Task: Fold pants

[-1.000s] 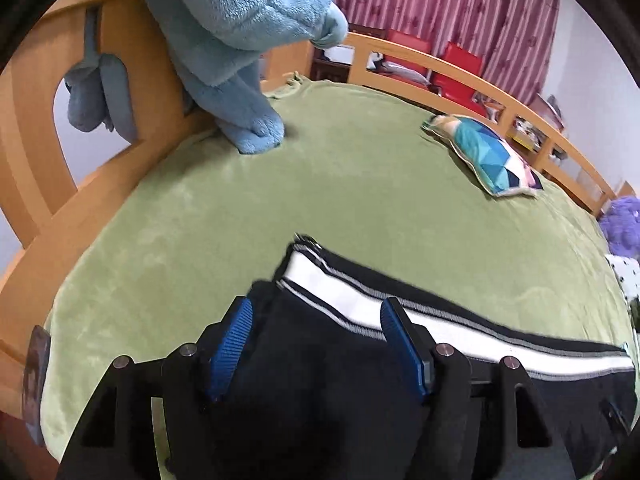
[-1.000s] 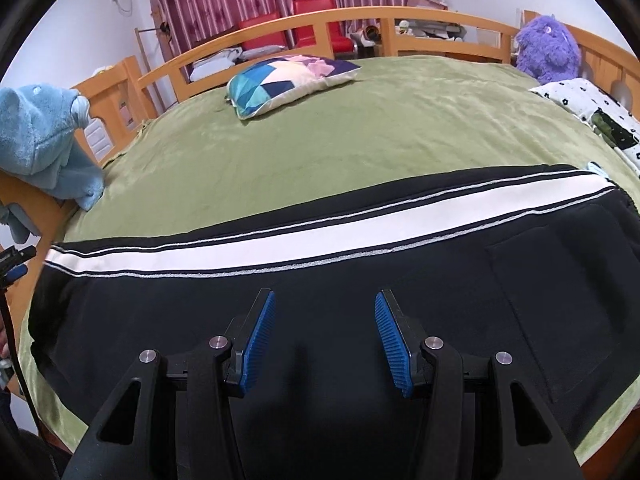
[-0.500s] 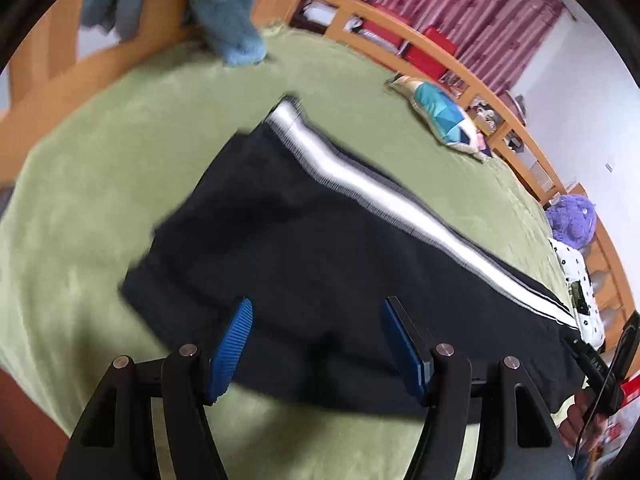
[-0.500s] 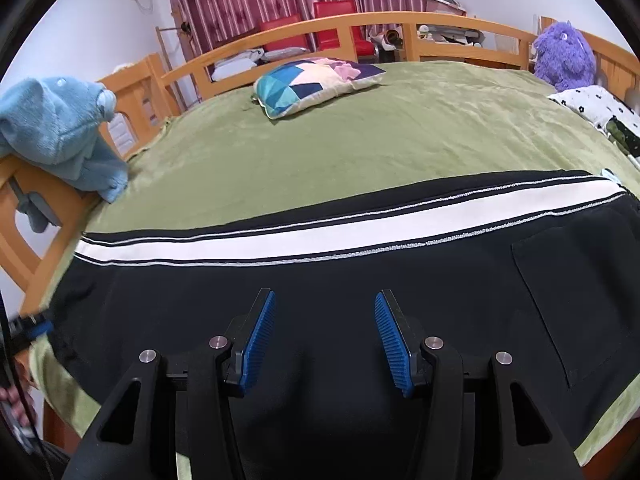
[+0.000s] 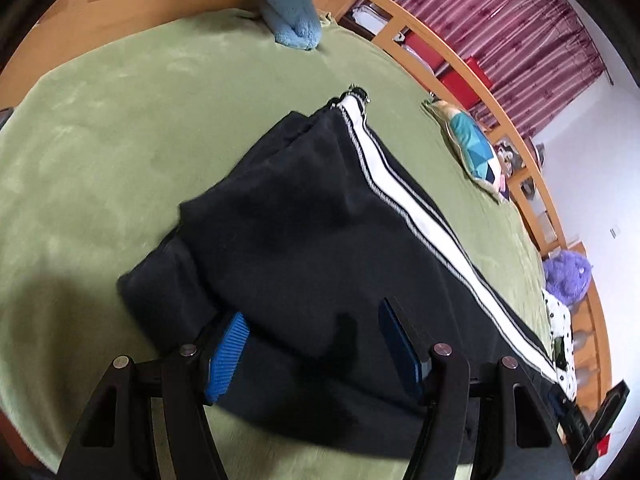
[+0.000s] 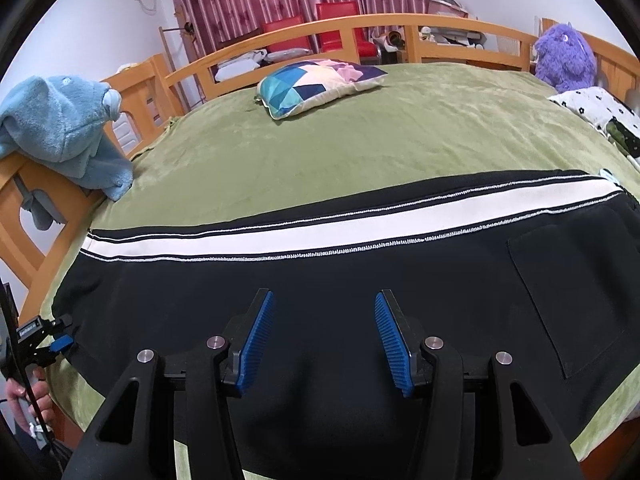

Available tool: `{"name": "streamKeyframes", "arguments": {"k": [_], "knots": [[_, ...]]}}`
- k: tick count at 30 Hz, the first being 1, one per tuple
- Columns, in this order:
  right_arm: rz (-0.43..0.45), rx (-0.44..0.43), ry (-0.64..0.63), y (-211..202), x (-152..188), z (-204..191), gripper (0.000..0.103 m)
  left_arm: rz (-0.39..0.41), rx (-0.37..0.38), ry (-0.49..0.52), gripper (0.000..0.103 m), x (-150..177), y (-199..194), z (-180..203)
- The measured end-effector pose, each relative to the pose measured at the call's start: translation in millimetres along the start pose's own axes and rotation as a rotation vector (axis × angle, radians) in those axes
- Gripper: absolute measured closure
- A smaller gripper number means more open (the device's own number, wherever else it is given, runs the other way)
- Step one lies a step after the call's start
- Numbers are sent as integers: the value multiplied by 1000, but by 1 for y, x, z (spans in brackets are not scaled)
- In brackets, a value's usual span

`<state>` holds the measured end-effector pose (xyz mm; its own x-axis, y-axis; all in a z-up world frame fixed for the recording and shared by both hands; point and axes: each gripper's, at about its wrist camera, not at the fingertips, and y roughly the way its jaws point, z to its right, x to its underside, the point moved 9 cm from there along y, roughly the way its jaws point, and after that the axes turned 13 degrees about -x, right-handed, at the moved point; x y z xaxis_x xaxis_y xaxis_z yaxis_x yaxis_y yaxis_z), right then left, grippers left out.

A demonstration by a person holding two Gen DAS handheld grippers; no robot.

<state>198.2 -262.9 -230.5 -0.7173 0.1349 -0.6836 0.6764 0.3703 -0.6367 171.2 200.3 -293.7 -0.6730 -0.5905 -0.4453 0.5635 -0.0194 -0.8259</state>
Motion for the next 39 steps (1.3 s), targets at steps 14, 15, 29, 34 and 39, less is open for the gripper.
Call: {"name": "streamKeyframes", "arguments": {"k": [14, 15, 29, 34, 39], "knots": [[36, 44, -6, -14, -2, 15, 51, 50, 103, -3, 98, -13, -61, 4], [39, 46, -2, -16, -2, 17, 51, 52, 107, -5, 98, -12, -70, 2], [45, 27, 41, -70, 17, 65, 48, -2, -93, 63, 50, 34, -42, 12], [-13, 20, -74, -65, 42, 51, 48, -28, 41, 106, 43, 53, -50, 57], [-88, -49, -230, -42, 74, 5, 48, -55, 123, 169, 43, 74, -53, 98]]}}
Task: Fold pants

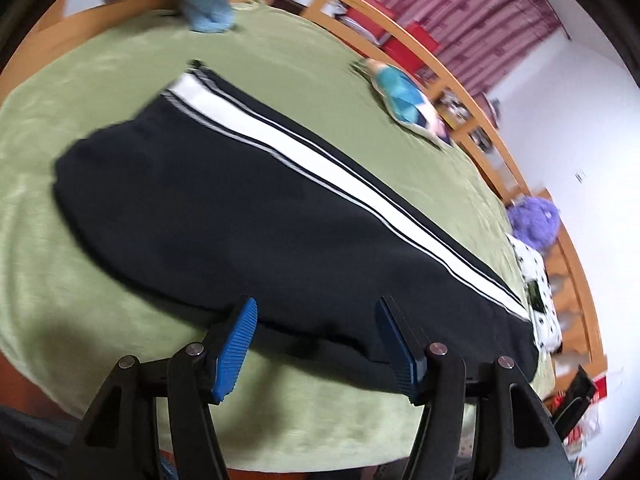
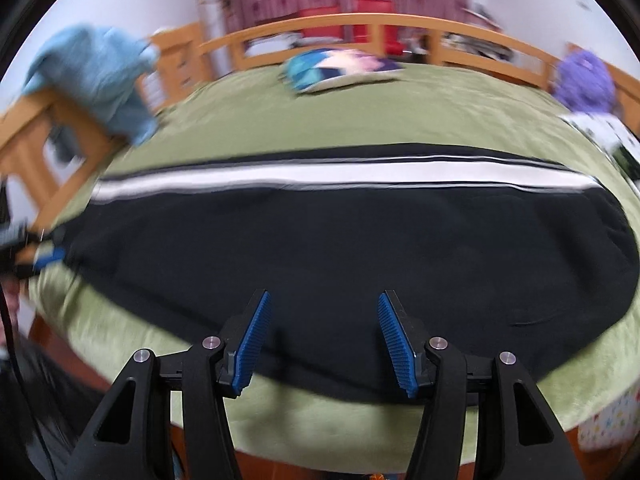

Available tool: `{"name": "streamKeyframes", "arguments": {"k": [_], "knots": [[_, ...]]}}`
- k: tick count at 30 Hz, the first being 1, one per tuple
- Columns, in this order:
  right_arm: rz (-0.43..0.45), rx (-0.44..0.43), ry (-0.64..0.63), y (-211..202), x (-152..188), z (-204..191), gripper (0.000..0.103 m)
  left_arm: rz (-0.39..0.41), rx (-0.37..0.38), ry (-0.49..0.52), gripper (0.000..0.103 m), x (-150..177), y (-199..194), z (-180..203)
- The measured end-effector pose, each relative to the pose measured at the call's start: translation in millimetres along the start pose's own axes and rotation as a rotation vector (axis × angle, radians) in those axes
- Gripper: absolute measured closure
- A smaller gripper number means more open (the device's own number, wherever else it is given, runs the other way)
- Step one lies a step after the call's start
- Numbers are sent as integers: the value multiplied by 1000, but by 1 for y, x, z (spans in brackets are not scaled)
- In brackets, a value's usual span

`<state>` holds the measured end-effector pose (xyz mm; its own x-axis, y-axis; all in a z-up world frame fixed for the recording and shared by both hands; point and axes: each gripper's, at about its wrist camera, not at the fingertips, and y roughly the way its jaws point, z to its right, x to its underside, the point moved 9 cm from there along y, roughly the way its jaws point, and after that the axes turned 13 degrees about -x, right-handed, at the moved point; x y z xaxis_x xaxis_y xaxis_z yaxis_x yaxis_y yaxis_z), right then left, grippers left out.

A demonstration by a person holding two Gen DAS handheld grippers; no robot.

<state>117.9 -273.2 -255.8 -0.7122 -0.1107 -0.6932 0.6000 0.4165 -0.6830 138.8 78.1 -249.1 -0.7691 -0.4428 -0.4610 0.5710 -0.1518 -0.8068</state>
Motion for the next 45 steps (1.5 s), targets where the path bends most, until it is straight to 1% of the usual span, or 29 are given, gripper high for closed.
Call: {"name": "streamKeyframes", "arguments": {"k": [3, 5, 7, 10, 13, 15, 16, 17, 18, 19, 20, 22, 24, 25, 27, 29, 30, 31, 32, 33, 34, 35, 36, 37, 38, 39, 40, 42, 45], "knots": [[-24, -11, -100, 17, 4, -32, 48, -50, 56, -10, 43, 11, 8, 11], [-48, 1, -165, 30, 7, -50, 48, -77, 82, -31, 43, 15, 12, 11], [-65, 33, -199, 42, 9, -57, 48, -91, 92, -53, 43, 17, 17, 9], [-88, 72, -212, 58, 11, -58, 48, -120, 117, -96, 43, 22, 21, 2], [-101, 107, -224, 69, 14, -56, 48, -103, 128, -160, 44, 19, 26, -6], [-102, 99, -231, 74, 14, -57, 58, -86, 128, -185, 45, 15, 29, -8], [-100, 85, -231, 74, 14, -59, 72, -78, 133, -195, 46, 14, 29, -9], [-96, 72, -234, 74, 14, -61, 87, -66, 142, -205, 53, 11, 29, -9], [-88, 71, -247, 72, 14, -64, 92, -47, 161, -213, 68, 8, 27, -9], [-68, 88, -268, 68, 12, -67, 97, -38, 170, -210, 80, 6, 25, -10], [-49, 90, -279, 63, 13, -69, 99, -33, 182, -200, 99, 4, 23, -9], [-29, 61, -269, 53, 10, -69, 100, -27, 213, -191, 97, 1, 16, -9], [2, 4, -223, 35, 7, -67, 100, -17, 221, -167, 97, 1, 3, -11], [21, -29, -212, 25, 7, -67, 100, -19, 210, -150, 97, 3, 0, -14], [22, -57, -226, 18, 10, -72, 99, -35, 155, -117, 97, 12, 1, -19], [-19, -44, -243, 29, 19, -75, 98, -60, 95, -106, 96, 19, 10, -23], [-53, -36, -254, 38, 26, -75, 97, -92, 40, -97, 95, 26, 19, -28], [-119, -30, -275, 51, 37, -77, 91, -115, 16, -95, 94, 30, 23, -30], [-150, -19, -289, 57, 41, -78, 86, -141, -4, -100, 93, 34, 28, -32], [-168, 3, -321, 63, 47, -80, 84, -158, -15, -107, 93, 36, 29, -34], [-159, 11, -351, 60, 48, -84, 81, -161, -16, -107, 93, 36, 27, -35], [-154, 7, -363, 58, 47, -86, 76, -155, -14, -102, 90, 35, 24, -36], [-143, -19, -367, 52, 44, -91, 74, -140, -28, -92, 82, 33, 19, -36], [-112, -64, -350, 43, 39, -94, 73, -110, -51, -76, 78, 30, 13, -37], [-84, -102, -330, 36, 34, -95, 70, -82, -70, -59, 71, 27, 7, -38], [-56, -130, -311, 29, 29, -95, 68, -54, -92, -41, 68, 26, 2, -38], [-39, -138, -300, 25, 27, -94, 65, -30, -110, -23, 68, 25, -4, -38], [0, -141, -260, 19, 19, -86, 64, -1, -120, 6, 68, 23, -12, -36], [-16, -133, -199, 27, 18, -76, 64, 41, -93, 37, 67, 19, -23, -27]]}}
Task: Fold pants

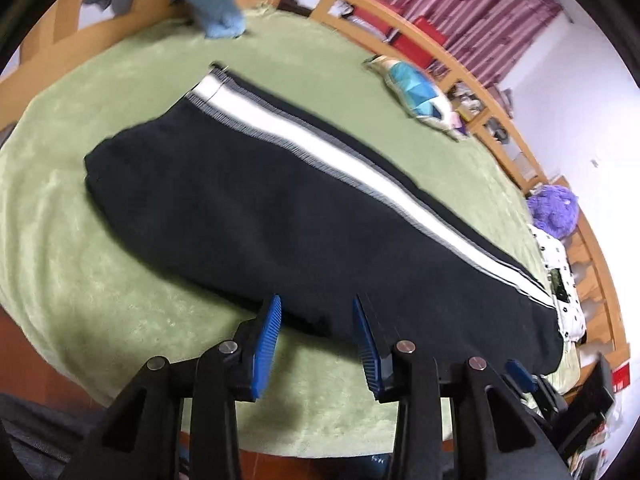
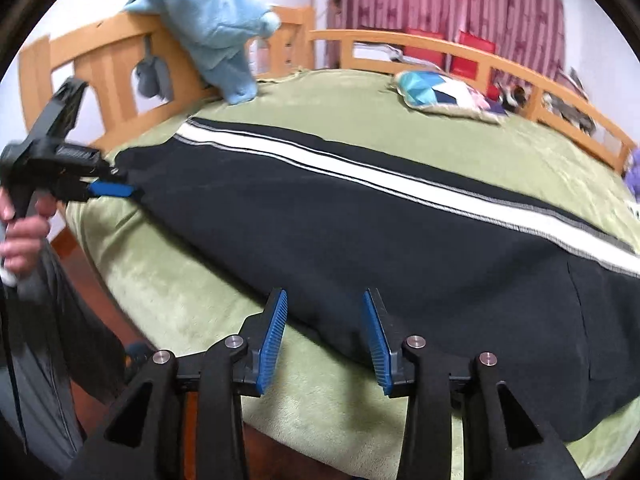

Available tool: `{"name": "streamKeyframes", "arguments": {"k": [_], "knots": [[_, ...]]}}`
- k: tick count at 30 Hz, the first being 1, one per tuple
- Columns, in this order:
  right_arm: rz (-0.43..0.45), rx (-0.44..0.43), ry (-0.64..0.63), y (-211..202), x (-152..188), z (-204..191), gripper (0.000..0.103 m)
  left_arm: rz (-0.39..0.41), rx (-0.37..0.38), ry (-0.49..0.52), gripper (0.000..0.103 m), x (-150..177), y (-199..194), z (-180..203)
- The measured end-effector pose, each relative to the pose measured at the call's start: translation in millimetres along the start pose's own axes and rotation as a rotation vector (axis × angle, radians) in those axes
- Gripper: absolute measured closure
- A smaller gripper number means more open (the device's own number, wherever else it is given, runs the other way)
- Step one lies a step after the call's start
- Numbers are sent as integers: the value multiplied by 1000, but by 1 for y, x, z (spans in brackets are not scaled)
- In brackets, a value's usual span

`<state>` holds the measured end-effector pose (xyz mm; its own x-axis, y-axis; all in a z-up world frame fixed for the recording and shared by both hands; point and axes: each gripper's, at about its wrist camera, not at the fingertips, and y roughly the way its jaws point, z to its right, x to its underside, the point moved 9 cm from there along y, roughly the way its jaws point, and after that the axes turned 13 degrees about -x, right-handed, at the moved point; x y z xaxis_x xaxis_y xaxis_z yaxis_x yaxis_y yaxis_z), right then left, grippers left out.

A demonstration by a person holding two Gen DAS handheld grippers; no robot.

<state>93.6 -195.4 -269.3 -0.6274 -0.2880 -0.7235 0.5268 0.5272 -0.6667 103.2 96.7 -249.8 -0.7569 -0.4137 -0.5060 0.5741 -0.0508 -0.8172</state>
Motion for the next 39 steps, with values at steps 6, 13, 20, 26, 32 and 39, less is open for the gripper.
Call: {"name": "streamKeyframes", "arguments": {"k": [6, 13, 20, 26, 32, 39], "knots": [[-150, 96, 36, 39, 24, 15, 64, 79, -15, 97, 52, -5, -6, 28], [-16, 33, 148, -20, -6, 26, 63, 49, -61, 146, 45, 4, 17, 47], [159, 271, 307, -146, -21, 133, 33, 15, -302, 417, 31, 34, 57, 70], [184, 492, 553, -223, 33, 270, 27, 8, -195, 349, 31, 28, 45, 76], [282, 359, 933, -213, 112, 372, 27, 91, -151, 251, 31, 10, 20, 84], [444, 183, 1106, -152, 115, 424, 24, 57, -134, 168, 31, 5, 22, 93]]}}
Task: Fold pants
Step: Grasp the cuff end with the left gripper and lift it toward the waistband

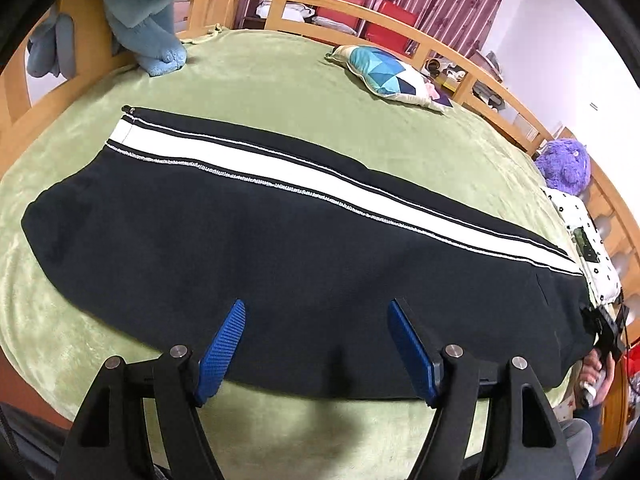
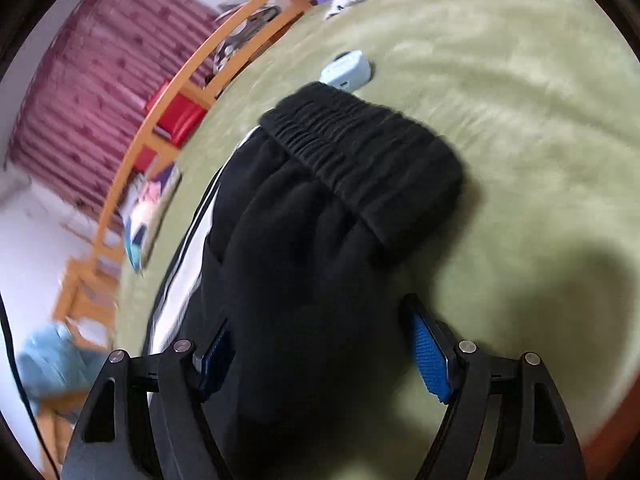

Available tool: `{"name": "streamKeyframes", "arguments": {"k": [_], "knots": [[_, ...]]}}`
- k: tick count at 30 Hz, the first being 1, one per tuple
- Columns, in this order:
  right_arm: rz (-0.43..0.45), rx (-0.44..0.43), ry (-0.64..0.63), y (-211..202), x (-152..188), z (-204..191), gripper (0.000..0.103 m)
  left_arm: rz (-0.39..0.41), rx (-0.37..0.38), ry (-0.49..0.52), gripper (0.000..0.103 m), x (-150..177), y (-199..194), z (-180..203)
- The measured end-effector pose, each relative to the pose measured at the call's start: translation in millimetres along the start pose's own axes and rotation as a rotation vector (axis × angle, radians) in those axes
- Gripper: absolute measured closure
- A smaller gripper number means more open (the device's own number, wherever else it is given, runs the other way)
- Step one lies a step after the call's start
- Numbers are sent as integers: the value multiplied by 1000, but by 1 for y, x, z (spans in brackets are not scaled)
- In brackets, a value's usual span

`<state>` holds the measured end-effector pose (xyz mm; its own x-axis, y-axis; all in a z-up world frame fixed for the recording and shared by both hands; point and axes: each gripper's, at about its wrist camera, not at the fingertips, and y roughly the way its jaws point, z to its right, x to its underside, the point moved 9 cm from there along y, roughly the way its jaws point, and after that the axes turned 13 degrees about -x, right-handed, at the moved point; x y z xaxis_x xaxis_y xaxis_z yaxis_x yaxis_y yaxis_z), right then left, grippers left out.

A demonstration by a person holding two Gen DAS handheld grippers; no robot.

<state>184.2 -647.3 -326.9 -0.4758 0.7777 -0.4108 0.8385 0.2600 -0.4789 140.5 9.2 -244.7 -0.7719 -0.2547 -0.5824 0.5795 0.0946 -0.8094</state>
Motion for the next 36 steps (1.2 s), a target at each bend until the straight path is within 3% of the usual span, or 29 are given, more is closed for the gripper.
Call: {"name": "streamKeyframes", "arguments": {"k": [2, 3, 4, 6, 8, 10, 12, 13, 16, 18, 21, 27, 30, 34, 36], "knots": [[-13, 56, -17, 18, -8, -6, 28, -6, -19, 15, 33, 1, 4, 3], [-28, 59, -29, 23, -11, -11, 38, -13, -25, 23, 33, 1, 6, 6], [-73, 22, -60, 30, -13, -24, 87, -20, -29, 29, 33, 0, 7, 7], [-56, -12, -161, 15, -31, -54, 92, -13, -24, 21, 33, -4, 5, 8], [16, -104, -246, -20, -53, -86, 92, 9, -7, 12, 33, -9, -2, 6], [51, -84, -274, -34, -59, -88, 90, 19, -1, 5, 33, -10, -5, 2], [24, 44, -308, -27, -52, -66, 79, 19, 16, -11, 32, -9, -6, -5], [-51, 132, -312, -14, -41, -44, 67, 13, 20, -21, 32, -8, -5, -11], [-218, 255, -250, 5, -8, 1, 66, -3, 12, -42, 32, -7, -4, -31], [-185, 259, -244, -7, 6, 7, 63, 3, -1, -70, 32, -8, -7, -51], [-149, 340, -325, -37, 18, -7, 58, 25, 4, -145, 32, -10, -15, -88], [-93, 372, -434, -79, 40, -76, 58, 2, 40, -305, 34, -5, -4, -156], [-68, 319, -504, -78, 58, -132, 57, -19, 69, -354, 36, -7, 12, -178], [-74, 221, -571, -60, 108, -201, 57, -42, 70, -407, 37, -14, 37, -201], [-86, 153, -600, -39, 137, -239, 57, -71, 56, -433, 42, -19, 57, -212]]}}
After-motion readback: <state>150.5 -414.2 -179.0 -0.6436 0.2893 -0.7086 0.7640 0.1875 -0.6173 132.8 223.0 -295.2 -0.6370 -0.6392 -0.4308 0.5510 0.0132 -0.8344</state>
